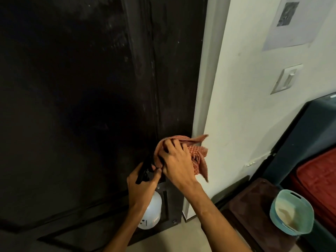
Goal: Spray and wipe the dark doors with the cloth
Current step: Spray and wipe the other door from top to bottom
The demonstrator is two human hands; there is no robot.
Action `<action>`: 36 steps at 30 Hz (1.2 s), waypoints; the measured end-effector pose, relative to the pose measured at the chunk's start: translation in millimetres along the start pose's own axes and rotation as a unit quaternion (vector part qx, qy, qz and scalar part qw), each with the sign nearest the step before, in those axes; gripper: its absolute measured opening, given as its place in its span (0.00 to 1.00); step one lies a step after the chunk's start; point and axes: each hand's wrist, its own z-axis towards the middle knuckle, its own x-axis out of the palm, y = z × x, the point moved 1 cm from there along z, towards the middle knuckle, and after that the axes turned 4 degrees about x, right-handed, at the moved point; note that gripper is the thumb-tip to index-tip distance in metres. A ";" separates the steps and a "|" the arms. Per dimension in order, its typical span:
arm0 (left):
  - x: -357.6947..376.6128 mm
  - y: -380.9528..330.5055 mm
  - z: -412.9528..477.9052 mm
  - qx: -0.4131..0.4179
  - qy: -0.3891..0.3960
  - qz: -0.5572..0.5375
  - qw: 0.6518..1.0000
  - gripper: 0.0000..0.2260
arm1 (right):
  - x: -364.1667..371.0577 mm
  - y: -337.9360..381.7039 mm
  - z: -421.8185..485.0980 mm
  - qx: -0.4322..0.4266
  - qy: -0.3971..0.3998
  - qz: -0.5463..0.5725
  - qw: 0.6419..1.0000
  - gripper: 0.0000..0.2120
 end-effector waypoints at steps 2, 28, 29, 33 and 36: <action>2.9 -0.5 0.6 0.012 0.006 0.008 1.000 0.14 | 11.2 -14.8 -8.9 0.081 -0.023 0.054 0.995 0.11; 3.1 -9.8 -8.8 0.032 0.032 -0.017 0.999 0.08 | 36.7 1.7 -47.3 0.217 -0.118 0.139 0.959 0.25; 3.1 -9.7 -7.5 0.032 0.035 -0.016 0.999 0.08 | 38.3 -1.2 -50.2 0.234 -0.155 0.193 0.940 0.28; 4.7 -10.5 -0.2 0.061 0.040 0.012 0.997 0.12 | 35.6 -0.1 -45.5 0.360 -0.213 0.529 0.739 0.20; 4.1 -7.1 -1.1 0.073 0.040 0.028 0.996 0.13 | 23.0 0.5 -46.2 0.484 -0.218 0.692 0.489 0.10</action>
